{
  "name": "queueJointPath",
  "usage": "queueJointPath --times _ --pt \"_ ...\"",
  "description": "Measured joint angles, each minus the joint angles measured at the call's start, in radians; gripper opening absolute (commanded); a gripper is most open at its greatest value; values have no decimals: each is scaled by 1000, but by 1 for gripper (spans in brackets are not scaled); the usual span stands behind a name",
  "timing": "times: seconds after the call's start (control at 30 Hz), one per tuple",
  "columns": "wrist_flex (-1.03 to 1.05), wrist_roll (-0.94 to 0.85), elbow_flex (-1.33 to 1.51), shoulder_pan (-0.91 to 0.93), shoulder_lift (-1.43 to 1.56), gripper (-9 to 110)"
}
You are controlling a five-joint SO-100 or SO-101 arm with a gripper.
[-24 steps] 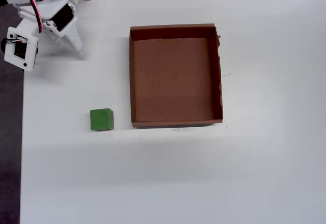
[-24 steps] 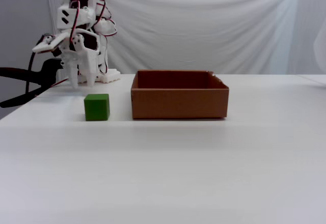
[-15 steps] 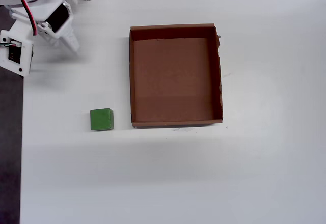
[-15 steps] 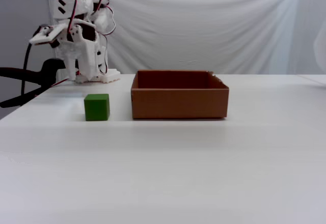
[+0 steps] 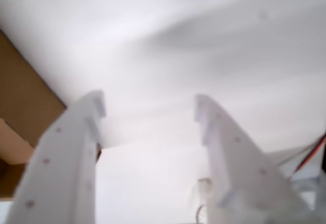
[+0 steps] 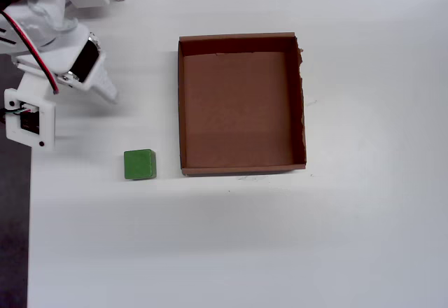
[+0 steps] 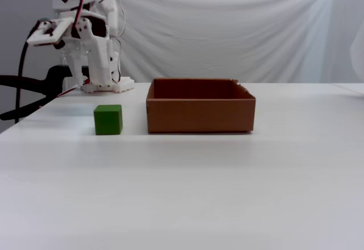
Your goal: Grasp a green cube and put it in a box.
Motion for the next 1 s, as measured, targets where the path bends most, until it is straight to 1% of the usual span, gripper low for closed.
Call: queueJointPath --times 0.1,0.2,0.3,0.63,1.0 --pt "12 -20 -94 -28 -74 23" --pt "23 -81 -173 -41 -127 23" --pt "-15 -123 -213 -46 -161 23" --pt "-137 -141 -305 -72 -311 23" --pt "-183 -144 -336 -117 -428 23"
